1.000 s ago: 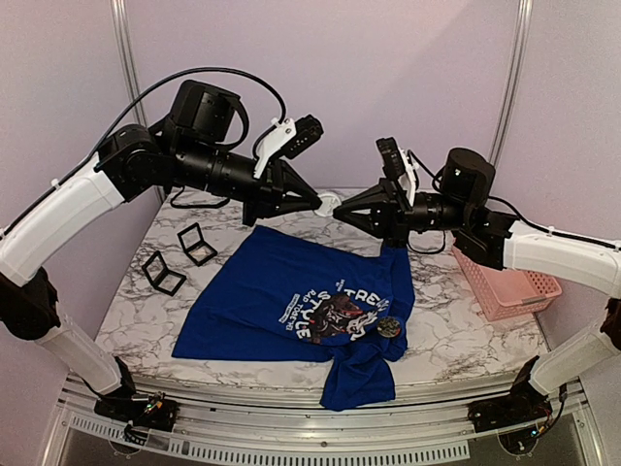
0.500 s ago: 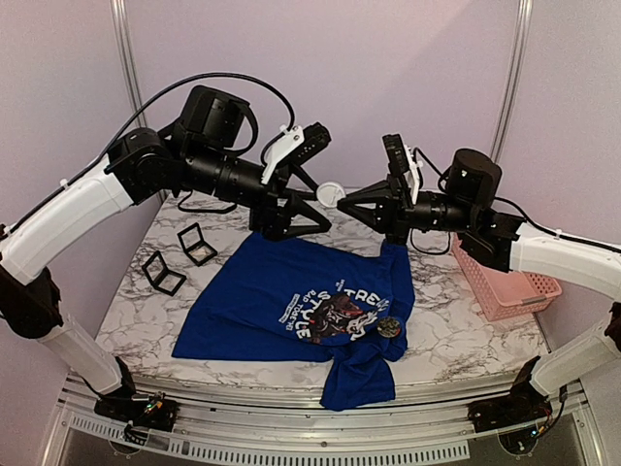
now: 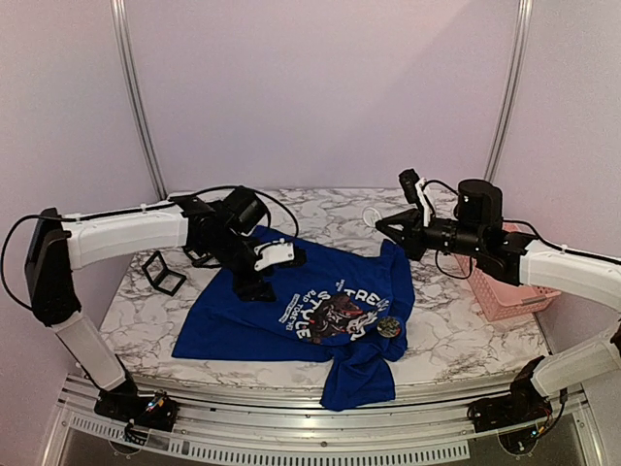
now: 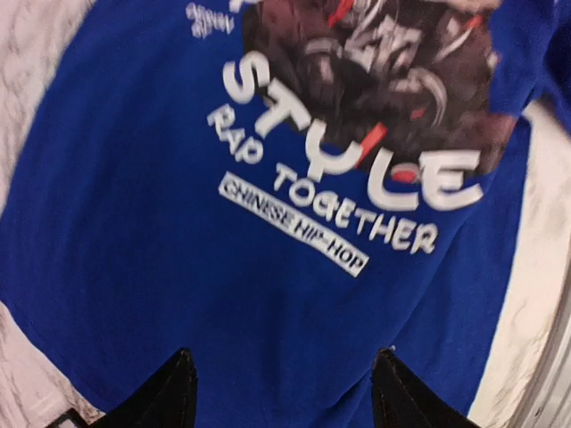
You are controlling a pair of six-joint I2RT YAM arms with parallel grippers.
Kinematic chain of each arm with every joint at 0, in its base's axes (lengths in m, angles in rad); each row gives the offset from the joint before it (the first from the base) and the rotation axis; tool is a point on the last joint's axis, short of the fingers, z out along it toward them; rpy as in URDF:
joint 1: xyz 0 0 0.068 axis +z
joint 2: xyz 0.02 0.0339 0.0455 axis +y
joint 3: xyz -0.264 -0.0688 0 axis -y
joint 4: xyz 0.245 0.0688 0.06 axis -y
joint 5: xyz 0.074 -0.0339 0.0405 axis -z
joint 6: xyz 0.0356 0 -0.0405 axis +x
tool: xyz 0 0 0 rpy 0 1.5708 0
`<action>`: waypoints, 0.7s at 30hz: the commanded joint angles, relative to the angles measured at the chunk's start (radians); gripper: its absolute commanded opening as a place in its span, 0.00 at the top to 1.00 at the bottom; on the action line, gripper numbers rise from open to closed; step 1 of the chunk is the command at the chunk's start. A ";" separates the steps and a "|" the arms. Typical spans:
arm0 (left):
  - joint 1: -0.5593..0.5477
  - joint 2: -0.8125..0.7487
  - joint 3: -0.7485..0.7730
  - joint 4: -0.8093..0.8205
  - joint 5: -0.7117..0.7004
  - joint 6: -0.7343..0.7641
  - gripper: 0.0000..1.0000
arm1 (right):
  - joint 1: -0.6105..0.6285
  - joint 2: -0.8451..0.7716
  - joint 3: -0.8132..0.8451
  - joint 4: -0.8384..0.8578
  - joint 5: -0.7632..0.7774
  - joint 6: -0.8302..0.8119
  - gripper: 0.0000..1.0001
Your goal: Pin the brooch onto the clothing
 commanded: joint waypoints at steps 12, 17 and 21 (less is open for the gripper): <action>0.204 0.108 -0.364 0.218 -0.315 0.403 0.39 | -0.004 0.095 -0.015 0.033 0.052 -0.007 1.00; 0.287 0.085 -0.354 0.240 -0.327 0.473 0.40 | -0.010 0.137 0.013 0.024 0.041 -0.021 1.00; 0.244 0.043 -0.236 0.065 -0.140 0.443 0.34 | -0.010 0.154 0.022 0.027 0.039 -0.031 1.00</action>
